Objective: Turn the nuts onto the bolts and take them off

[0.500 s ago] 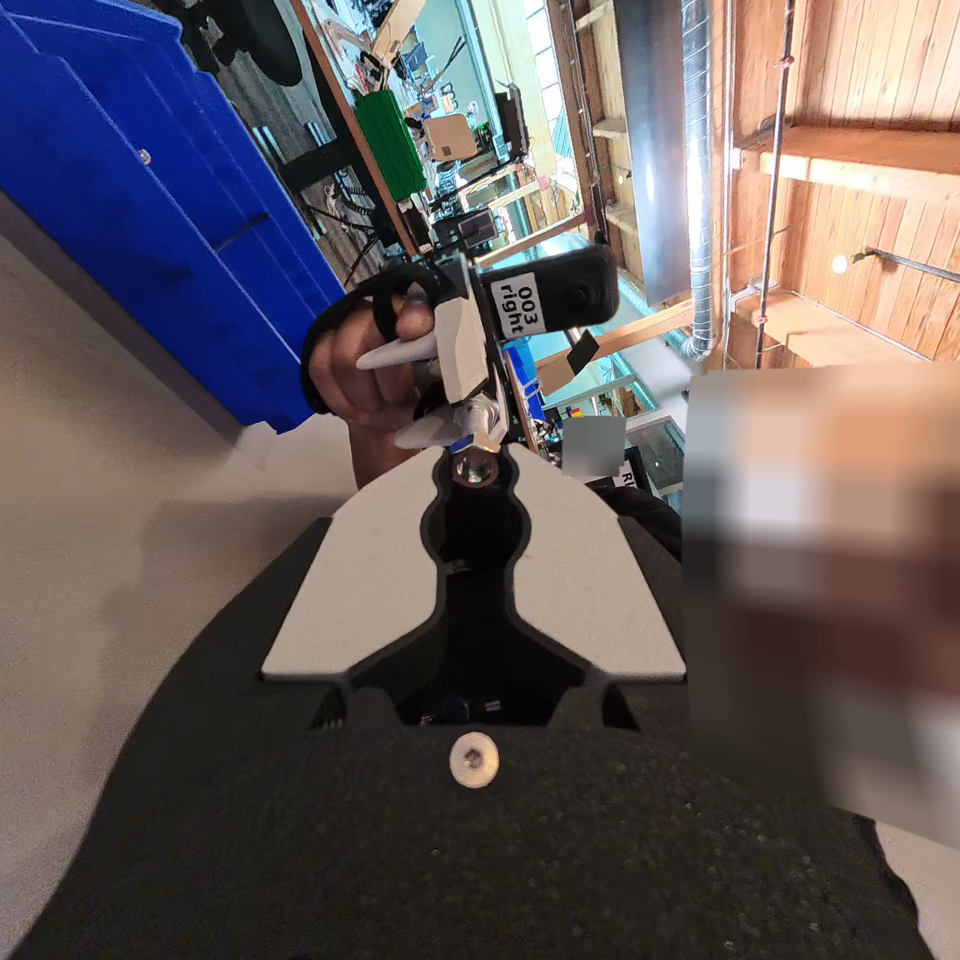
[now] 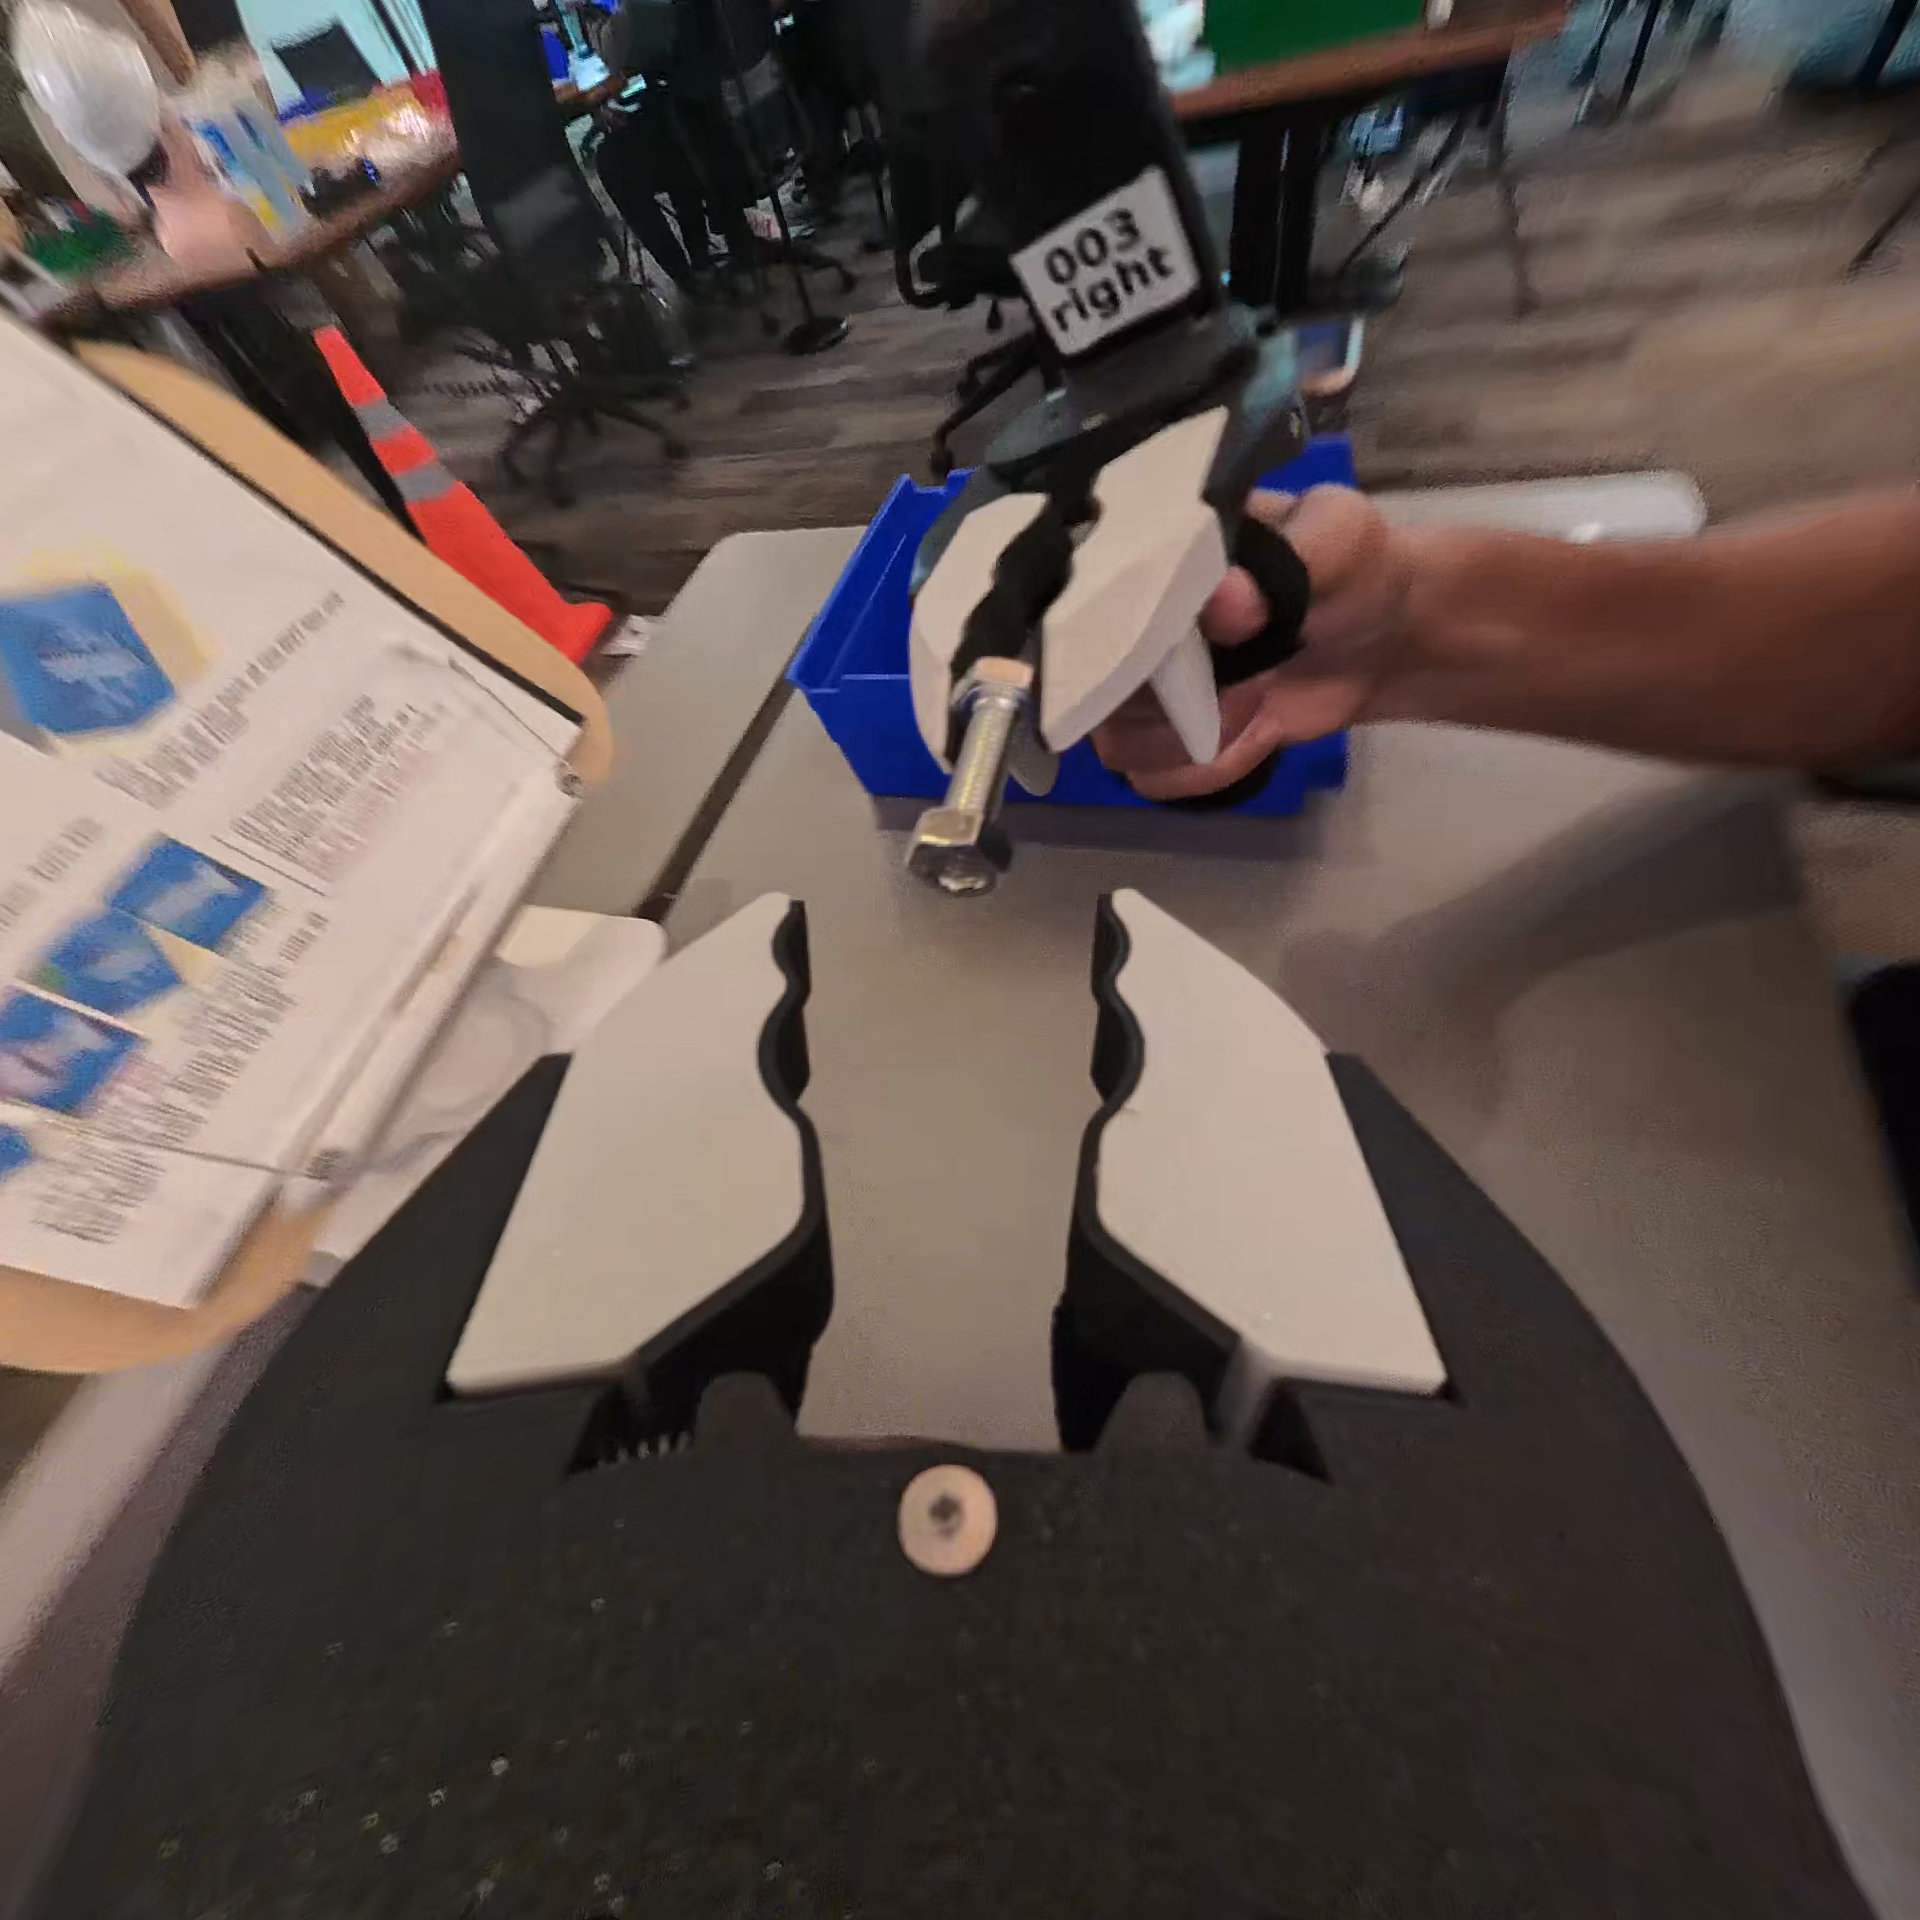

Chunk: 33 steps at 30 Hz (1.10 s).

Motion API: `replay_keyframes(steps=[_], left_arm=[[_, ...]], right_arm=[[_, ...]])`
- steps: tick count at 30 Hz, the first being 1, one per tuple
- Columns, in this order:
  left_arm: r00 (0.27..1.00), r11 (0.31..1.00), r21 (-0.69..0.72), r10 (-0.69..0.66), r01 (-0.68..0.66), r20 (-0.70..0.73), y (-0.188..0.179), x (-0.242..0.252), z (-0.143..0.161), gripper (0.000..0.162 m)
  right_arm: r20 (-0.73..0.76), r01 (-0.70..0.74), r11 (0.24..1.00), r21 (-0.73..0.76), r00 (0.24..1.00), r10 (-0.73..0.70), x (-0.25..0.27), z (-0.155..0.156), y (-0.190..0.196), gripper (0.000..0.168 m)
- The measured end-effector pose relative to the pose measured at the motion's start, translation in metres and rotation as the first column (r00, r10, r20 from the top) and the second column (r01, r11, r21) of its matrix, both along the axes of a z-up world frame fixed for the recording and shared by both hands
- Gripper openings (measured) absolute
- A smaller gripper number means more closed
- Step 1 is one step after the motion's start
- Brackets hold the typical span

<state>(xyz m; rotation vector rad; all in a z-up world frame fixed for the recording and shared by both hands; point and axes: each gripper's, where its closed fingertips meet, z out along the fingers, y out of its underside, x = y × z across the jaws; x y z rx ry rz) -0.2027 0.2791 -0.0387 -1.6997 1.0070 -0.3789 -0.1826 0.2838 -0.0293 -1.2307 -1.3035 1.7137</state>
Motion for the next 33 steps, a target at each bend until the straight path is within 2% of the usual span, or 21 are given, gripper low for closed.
replay_keyframes(steps=[3, 7, 10, 14, 16, 18, 20, 23, 26, 28, 30, 31, 33], left_arm=[[0.993, 0.993, 0.112, -0.023, 0.036, -0.117, -0.005, 0.007, 0.004, 0.046], [0.986, 0.981, 0.181, -0.040, 0.070, -0.163, -0.007, 0.010, 0.010, 0.036], [0.982, 0.969, 0.232, -0.045, 0.088, -0.183, -0.008, 0.011, 0.012, 0.017], [0.977, 0.965, 0.251, -0.028, 0.082, -0.213, -0.008, 0.011, 0.006, 0.017], [0.990, 0.986, 0.146, -0.064, 0.083, -0.129, -0.009, 0.012, 0.005, 0.017], [0.993, 0.993, -0.013, -0.113, 0.114, 0.040, -0.012, 0.014, 0.008, 0.017], [0.962, 0.967, -0.182, -0.132, 0.179, 0.240, -0.013, 0.016, 0.013, 0.017], [0.859, 0.866, -0.380, -0.102, 0.325, 0.502, -0.014, 0.017, 0.018, 0.017], [0.729, 0.703, -0.519, 0.001, 0.487, 0.685, -0.015, 0.018, 0.020, 0.017], [0.657, 0.619, -0.556, 0.083, 0.555, 0.749, -0.012, 0.014, 0.019, 0.016], [0.615, 0.571, -0.573, 0.145, 0.587, 0.775, -0.008, 0.008, 0.015, 0.017], [0.601, 0.572, -0.570, 0.160, 0.590, 0.783, -0.006, 0.003, 0.015, 0.017], [0.618, 0.604, -0.582, 0.180, 0.545, 0.766, -0.001, -0.006, 0.009, 0.016]], right_arm=[[-0.021, -0.045, 0.997, -0.056, 0.999, 0.044, 0.001, 0.004, -0.005, 0.018], [-0.046, -0.093, 0.990, -0.107, 0.995, 0.089, 0.002, 0.008, -0.011, 0.018], [-0.042, -0.103, 0.987, -0.124, 0.994, 0.099, 0.003, 0.008, -0.013, 0.018], [-0.032, -0.098, 0.987, -0.125, 0.995, 0.095, 0.003, 0.004, -0.012, 0.018], [-0.033, -0.097, 0.990, -0.107, 0.995, 0.094, 0.004, 0.002, -0.013, 0.018], [-0.048, -0.088, 0.992, -0.086, 0.995, 0.085, 0.004, 0.003, -0.015, 0.018], [-0.062, -0.072, 0.996, -0.056, 0.996, 0.069, 0.005, 0.005, -0.015, 0.018], [-0.085, -0.030, 1.000, 0.007, 0.996, 0.031, 0.006, 0.008, -0.014, 0.018], [-0.100, 0.016, 0.997, 0.076, 0.995, -0.008, 0.007, 0.007, -0.014, 0.018], [-0.116, 0.046, 0.993, 0.111, 0.993, -0.033, 0.010, 0.008, -0.012, 0.018], [-0.130, 0.080, 0.989, 0.126, 0.990, -0.063, 0.014, 0.010, -0.006, 0.018], [-0.127, 0.080, 0.990, 0.119, 0.990, -0.065, 0.016, 0.011, -0.004, 0.018], [-0.112, 0.098, 0.988, 0.120, 0.990, -0.085, 0.018, 0.008, 0.002, 0.017]])
